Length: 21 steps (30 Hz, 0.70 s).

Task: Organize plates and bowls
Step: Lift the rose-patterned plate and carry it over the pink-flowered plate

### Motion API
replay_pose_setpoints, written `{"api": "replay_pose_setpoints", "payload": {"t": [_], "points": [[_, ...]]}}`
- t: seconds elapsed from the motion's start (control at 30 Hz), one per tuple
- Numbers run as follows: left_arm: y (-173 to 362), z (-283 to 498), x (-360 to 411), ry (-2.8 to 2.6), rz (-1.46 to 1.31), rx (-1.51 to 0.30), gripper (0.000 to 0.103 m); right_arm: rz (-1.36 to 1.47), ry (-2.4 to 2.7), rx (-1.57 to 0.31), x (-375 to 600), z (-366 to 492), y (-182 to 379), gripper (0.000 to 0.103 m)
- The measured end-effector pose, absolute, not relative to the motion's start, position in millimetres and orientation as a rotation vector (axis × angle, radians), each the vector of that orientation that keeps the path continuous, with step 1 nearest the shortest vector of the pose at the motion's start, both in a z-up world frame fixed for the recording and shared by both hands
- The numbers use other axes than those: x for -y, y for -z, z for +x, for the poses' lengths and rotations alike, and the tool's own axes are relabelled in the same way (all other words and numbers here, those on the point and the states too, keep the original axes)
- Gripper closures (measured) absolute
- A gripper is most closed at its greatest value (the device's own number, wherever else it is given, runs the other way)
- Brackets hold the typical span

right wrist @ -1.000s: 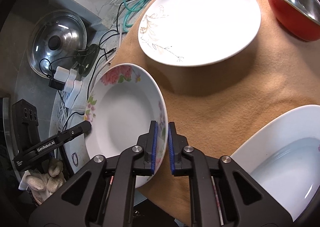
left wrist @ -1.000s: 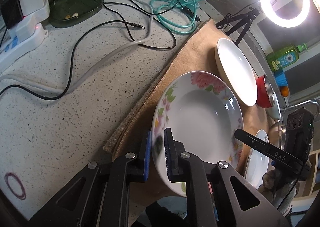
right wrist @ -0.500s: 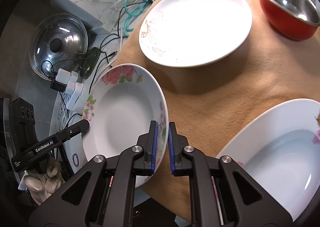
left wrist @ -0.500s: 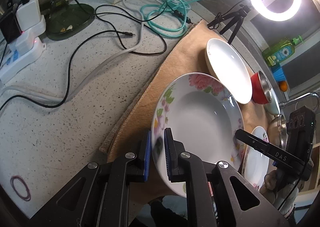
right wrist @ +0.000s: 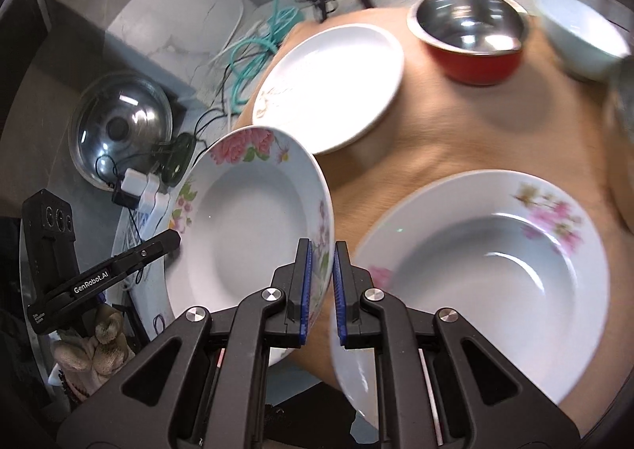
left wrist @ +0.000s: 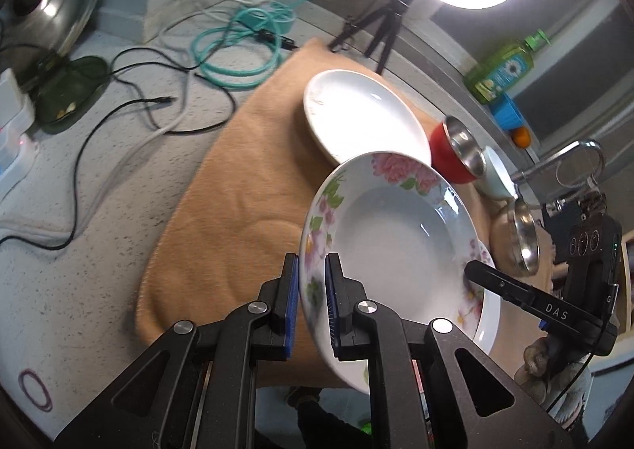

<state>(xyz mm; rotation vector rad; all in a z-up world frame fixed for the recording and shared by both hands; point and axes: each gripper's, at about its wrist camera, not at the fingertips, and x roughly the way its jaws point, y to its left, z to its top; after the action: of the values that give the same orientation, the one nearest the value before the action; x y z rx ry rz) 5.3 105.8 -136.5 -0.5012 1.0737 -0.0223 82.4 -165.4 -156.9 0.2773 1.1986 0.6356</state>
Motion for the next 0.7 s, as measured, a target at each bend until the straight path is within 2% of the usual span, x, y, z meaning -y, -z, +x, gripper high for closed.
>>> {"api": "replay_pose_setpoints", "payload": {"t": [0.27,0.7], "points": [[138.8,23.2,-55.7,0.15,-0.436,-1.115,0.092,0.333,-0.52,-1.178,226.8,71.2,150.4,0.093],[156.3,39.8,12.8,0.288,-0.323,-1.197,0.092,0.409,-0.345,-1.205,298.4,49.8,170.3,0.093]]}}
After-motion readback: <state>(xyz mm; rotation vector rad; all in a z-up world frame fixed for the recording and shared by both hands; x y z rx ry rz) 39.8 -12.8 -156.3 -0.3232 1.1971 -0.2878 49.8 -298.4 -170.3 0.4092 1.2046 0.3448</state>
